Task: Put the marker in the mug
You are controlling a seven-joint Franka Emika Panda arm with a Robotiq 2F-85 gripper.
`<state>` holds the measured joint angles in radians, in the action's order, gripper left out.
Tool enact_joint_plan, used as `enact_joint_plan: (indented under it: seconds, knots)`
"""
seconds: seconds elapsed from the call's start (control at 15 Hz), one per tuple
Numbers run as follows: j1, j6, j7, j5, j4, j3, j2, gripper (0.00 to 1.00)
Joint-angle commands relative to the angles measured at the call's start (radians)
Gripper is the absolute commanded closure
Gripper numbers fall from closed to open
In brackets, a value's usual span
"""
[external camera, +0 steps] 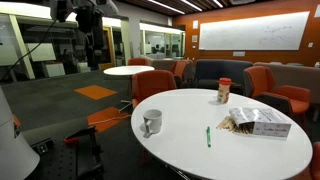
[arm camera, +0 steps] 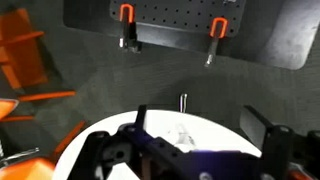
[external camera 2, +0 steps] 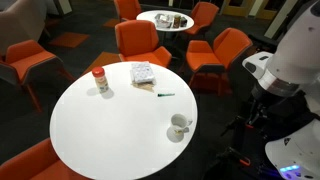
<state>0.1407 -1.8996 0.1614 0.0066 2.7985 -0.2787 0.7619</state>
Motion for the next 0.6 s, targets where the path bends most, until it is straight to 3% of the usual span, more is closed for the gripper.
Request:
enact_joint_plan:
  seconds: [0.0,0.4,0.53]
  knots:
    - [0.018,0.002,0.011,-0.012,-0.001,0.017,-0.005,0.00]
    - [0.018,0.002,0.011,-0.012,-0.001,0.017,-0.007,0.00]
    - [0.003,-0.010,-0.012,-0.003,-0.011,0.053,-0.027,0.00]
